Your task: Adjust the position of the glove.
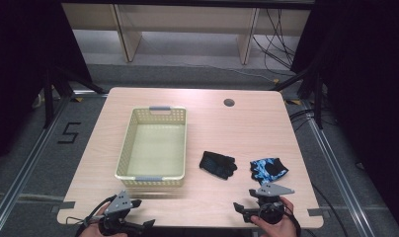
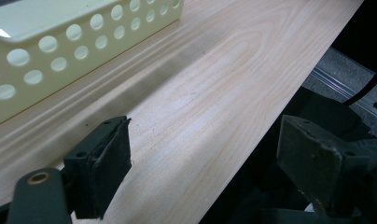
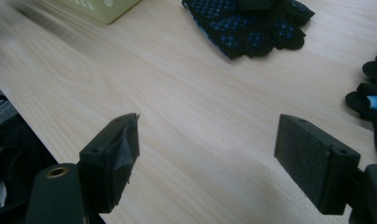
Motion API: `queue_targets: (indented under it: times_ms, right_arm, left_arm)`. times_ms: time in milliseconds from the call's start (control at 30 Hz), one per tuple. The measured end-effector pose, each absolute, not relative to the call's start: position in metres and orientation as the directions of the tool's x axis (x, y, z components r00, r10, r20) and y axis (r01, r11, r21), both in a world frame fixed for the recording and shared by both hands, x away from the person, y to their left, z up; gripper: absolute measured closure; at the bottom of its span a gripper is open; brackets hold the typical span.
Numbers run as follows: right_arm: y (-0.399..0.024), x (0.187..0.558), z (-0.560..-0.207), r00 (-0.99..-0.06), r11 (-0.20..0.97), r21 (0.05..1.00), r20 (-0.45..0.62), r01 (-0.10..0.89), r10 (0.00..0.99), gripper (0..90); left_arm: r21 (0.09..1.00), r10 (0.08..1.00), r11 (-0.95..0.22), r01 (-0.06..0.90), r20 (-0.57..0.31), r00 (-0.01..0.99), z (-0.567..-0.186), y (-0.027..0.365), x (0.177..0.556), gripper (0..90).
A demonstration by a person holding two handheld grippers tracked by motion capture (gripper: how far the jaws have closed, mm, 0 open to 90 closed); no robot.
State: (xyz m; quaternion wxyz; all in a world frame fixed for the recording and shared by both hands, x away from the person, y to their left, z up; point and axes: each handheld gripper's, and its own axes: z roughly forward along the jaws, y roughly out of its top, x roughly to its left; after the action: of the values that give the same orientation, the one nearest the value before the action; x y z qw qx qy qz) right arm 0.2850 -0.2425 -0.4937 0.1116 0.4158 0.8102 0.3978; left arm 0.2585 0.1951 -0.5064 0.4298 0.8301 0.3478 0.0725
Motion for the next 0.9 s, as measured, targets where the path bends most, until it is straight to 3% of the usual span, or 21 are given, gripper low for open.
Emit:
queue_targets:
  times_ms: [233,500,900]
  right_arm:
    - [-0.236,0.286,-0.493,-0.643,0.34,0.739,0.161,0.581,0.749,26.8]
    - [-0.237,0.296,-0.487,-0.667,0.381,0.757,0.095,0.53,0.739,35.6]
    - [-0.231,0.321,-0.476,-0.68,0.403,0.77,0.053,0.494,0.731,37.3]
  left_arm:
    - [0.761,0.637,-0.391,0.518,-0.182,0.749,-0.507,0.195,0.258,17.0]
    - [0.762,0.637,-0.389,0.518,-0.184,0.749,-0.507,0.194,0.258,17.1]
    - [0.765,0.642,-0.379,0.521,-0.188,0.743,-0.507,0.194,0.258,17.0]
